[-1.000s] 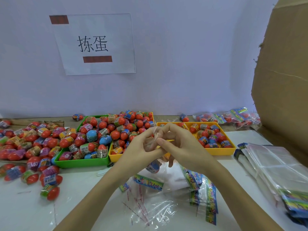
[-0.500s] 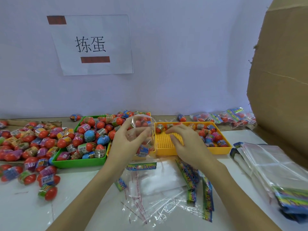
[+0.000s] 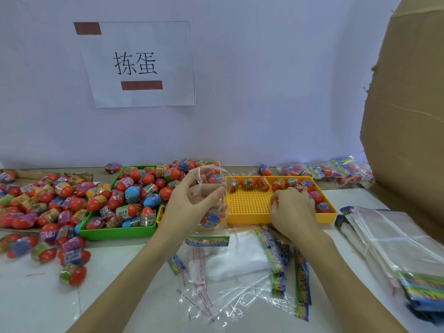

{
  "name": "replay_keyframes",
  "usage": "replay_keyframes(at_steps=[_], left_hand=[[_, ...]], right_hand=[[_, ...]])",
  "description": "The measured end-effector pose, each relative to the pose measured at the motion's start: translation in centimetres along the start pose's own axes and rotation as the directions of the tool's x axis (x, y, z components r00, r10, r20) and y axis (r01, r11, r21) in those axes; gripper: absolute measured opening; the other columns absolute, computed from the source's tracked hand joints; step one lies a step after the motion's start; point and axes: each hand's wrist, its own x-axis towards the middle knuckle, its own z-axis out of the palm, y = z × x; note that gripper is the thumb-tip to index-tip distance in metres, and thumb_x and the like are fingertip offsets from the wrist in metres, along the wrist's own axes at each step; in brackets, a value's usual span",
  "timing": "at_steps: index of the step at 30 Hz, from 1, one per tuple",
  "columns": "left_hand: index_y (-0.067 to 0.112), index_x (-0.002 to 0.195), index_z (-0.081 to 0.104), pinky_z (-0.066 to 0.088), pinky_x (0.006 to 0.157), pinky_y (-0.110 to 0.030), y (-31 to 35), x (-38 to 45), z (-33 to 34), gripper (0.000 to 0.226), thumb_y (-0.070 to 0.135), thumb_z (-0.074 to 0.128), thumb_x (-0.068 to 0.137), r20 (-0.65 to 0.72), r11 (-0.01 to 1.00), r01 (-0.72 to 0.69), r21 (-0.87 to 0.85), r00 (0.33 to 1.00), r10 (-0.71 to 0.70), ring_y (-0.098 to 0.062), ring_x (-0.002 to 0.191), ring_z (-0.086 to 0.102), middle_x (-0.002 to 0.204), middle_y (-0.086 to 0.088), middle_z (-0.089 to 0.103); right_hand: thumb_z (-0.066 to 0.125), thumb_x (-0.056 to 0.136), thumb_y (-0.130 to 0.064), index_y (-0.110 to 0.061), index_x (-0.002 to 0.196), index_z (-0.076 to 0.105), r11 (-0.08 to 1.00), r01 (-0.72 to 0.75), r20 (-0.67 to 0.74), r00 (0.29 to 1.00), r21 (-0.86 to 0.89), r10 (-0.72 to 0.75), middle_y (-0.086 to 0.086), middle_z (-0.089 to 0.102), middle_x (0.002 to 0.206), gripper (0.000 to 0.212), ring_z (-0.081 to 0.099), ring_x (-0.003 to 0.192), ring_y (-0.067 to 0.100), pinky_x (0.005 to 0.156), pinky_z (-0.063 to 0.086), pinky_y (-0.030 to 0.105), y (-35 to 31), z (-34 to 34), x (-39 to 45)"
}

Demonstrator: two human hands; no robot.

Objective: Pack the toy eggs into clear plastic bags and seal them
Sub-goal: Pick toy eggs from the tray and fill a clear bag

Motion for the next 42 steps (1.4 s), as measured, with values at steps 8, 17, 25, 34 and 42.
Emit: replay_keyframes(at_steps=[8, 17, 25, 34, 42], left_hand=[[0.034, 0.14, 0.056, 0.066, 0.084, -0.035, 0.0, -0.2, 0.2, 0.052, 0.025, 0.078, 0.094, 0.083, 0.999, 0.032, 0.003, 0.996, -0.032, -0.023, 0.096, 0.081, 0.116, 0.006, 0.08], [0.042, 0.144, 0.05, 0.06, 0.086, -0.019, 0.0, -0.5, 0.8, 0.057, 0.031, 0.078, 0.096, 0.244, 0.999, 0.026, 0.028, 0.969, -0.032, -0.02, 0.1, 0.08, 0.123, 0.011, 0.078], [0.05, 0.139, 0.056, 0.059, 0.085, -0.017, -0.1, -0.7, 1.0, 0.055, 0.034, 0.082, 0.093, 0.235, 0.999, 0.008, -0.036, 0.972, 0.001, -0.02, 0.101, 0.08, 0.122, 0.011, 0.078], [0.04, 0.147, 0.055, 0.06, 0.088, -0.022, -0.1, -0.6, 0.9, 0.054, 0.023, 0.075, 0.1, 0.21, 1.0, -0.014, -0.026, 0.977, 0.02, -0.015, 0.11, 0.077, 0.121, 0.007, 0.078], [0.037, 0.15, 0.055, 0.06, 0.089, -0.022, -0.8, -0.5, 0.8, 0.059, 0.005, 0.069, 0.102, 0.234, 1.0, -0.009, -0.001, 0.972, 0.009, -0.013, 0.114, 0.075, 0.116, 0.003, 0.079]], right_hand=[[0.068, 0.102, -0.018, -0.024, 0.126, 0.072, 0.733, 0.271, -0.293, 0.951, 0.625, -0.102, -0.003, 0.065, 0.122, 0.025, 0.063, 0.105, 0.004, 0.081, 0.052, 0.008, -0.6, -1.2, -0.3], [0.075, 0.097, -0.021, -0.027, 0.123, 0.072, 0.257, 0.418, -0.372, 0.904, 0.871, -0.208, -0.008, 0.076, 0.116, 0.027, 0.072, 0.113, 0.011, 0.089, 0.06, 0.025, -2.3, -2.7, -1.9], [0.075, 0.096, -0.012, -0.021, 0.119, 0.073, 0.503, 0.677, -0.469, 0.735, 0.537, -0.49, -0.014, 0.07, 0.116, 0.025, 0.066, 0.109, 0.009, 0.077, 0.057, 0.025, -2.2, -1.8, -1.6], [0.07, 0.1, -0.025, -0.02, 0.11, 0.078, 0.512, 0.698, -0.38, 0.709, 0.501, -0.594, -0.01, 0.069, 0.1, 0.013, 0.063, 0.097, 0.011, 0.076, 0.05, 0.023, -2.4, -1.6, -2.0], [0.072, 0.099, -0.035, -0.023, 0.097, 0.069, 0.521, 0.674, -0.299, 0.718, 0.524, -0.628, -0.014, 0.067, 0.087, 0.012, 0.06, 0.082, 0.009, 0.067, 0.043, 0.016, -2.8, -1.2, -2.2]])
